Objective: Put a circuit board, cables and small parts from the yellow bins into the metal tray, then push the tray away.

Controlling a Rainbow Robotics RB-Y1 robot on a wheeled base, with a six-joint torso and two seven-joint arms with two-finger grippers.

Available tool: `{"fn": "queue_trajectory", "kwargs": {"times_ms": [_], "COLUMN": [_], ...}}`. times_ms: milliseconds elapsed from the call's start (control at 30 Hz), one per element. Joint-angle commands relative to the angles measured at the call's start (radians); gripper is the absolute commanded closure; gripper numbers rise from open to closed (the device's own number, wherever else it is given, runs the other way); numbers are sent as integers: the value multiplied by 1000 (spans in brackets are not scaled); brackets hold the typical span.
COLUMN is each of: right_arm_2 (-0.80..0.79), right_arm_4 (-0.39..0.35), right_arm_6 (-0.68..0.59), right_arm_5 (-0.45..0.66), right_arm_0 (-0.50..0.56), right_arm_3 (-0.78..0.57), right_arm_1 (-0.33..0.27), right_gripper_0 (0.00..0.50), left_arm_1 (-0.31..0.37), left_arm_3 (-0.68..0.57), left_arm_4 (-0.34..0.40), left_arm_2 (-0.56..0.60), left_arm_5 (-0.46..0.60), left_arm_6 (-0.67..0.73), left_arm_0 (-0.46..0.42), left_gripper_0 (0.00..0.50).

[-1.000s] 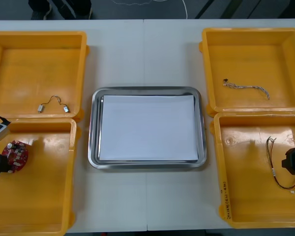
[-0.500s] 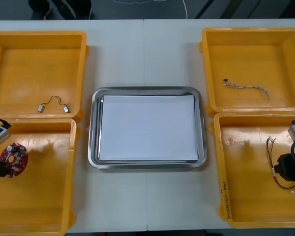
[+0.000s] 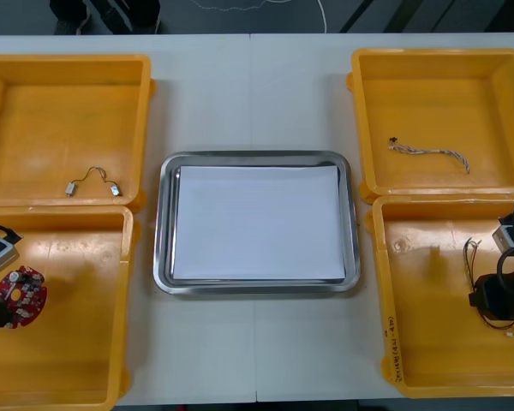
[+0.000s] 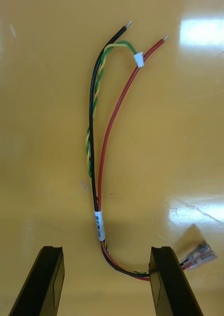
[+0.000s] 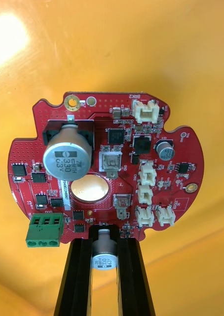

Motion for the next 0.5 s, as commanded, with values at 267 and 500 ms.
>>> {"fn": "queue_trajectory", "kwargs": {"times_ms": [267,500], "right_arm_2": [27,38], "right_arm_4": [15,14], "right_arm_6": [54,70], "right_arm_5": [-53,-73], "right_arm_0": [-26,-38], "right_arm_3": [51,83], "right_arm_1": [36,36], "right_gripper_0": [0,0], "left_arm_1": [-89,-112], "left_arm_3": [-30,-28], "left_arm_4": [-97,-112], "left_arm_2": [-37,-40], "left_arm_5": [-24,-26], "left_arm_6": [92,89], "left_arm_0": [13,8], "left_gripper_0": [499,389]}}
